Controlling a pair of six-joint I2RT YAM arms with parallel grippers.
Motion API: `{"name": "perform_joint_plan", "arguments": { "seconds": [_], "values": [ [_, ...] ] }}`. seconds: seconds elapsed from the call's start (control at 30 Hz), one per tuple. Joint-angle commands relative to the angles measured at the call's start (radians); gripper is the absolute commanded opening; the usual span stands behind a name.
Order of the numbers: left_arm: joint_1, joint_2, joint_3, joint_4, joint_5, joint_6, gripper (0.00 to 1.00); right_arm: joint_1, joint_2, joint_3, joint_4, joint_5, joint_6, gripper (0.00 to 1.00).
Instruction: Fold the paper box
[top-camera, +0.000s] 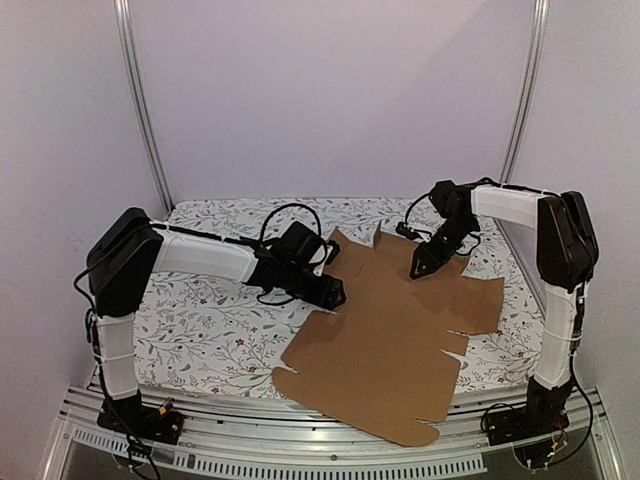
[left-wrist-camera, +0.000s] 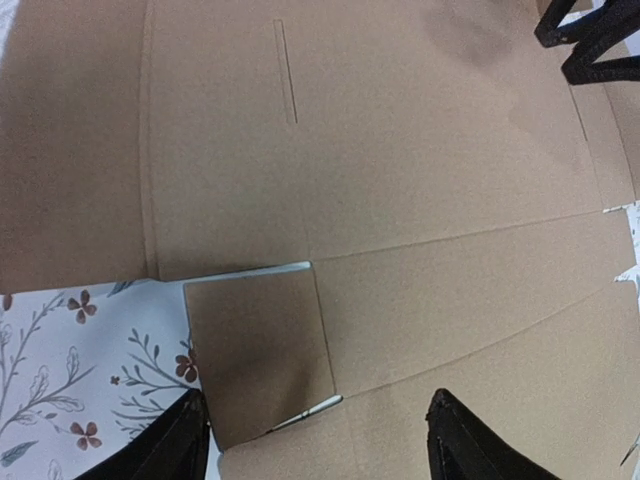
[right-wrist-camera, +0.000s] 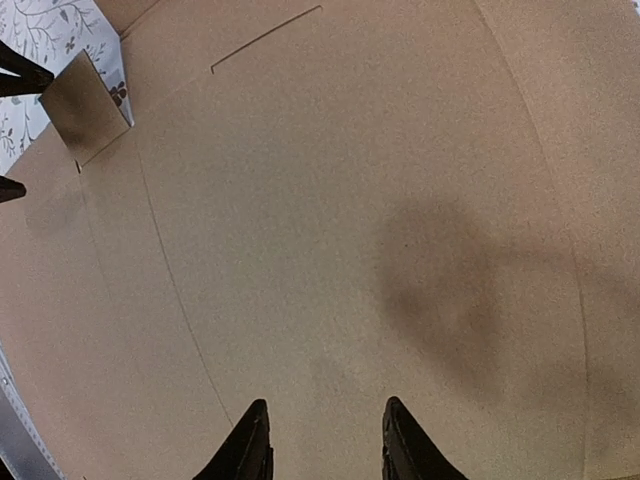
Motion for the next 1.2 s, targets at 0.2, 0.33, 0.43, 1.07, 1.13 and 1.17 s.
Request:
{"name": "perform_joint_plan", "arguments": {
  "seconds": [0.2, 0.33, 0.43, 1.07, 1.13, 1.17],
  "values": [
    [-0.030, 0.098, 0.106, 0.021, 0.099, 0.024, 0.71, 0.006, 0.103, -0.035, 0.012, -0.003, 0.014, 0.34],
    [-0.041, 0.139, 0.144, 0.026, 0.138, 0.020, 0.69, 0.007, 0.125, -0.043, 0.012, 0.012, 0.022, 0.27],
    [-0.048, 0.157, 0.161, 0.032, 0.145, 0.013, 0.68, 0.007, 0.157, -0.038, 0.004, 0.016, 0.030, 0.21],
    [-0.073, 0.185, 0.231, 0.077, 0.249, 0.005, 0.60, 0.007, 0.244, -0.009, -0.027, 0.022, 0.049, 0.11],
    [-0.079, 0.199, 0.251, 0.076, 0.258, 0.003, 0.60, 0.006, 0.244, -0.009, -0.027, 0.022, 0.048, 0.11],
    [-0.081, 0.204, 0.257, 0.076, 0.262, 0.004, 0.60, 0.007, 0.244, -0.009, -0.027, 0.021, 0.049, 0.11]
  ]
}}
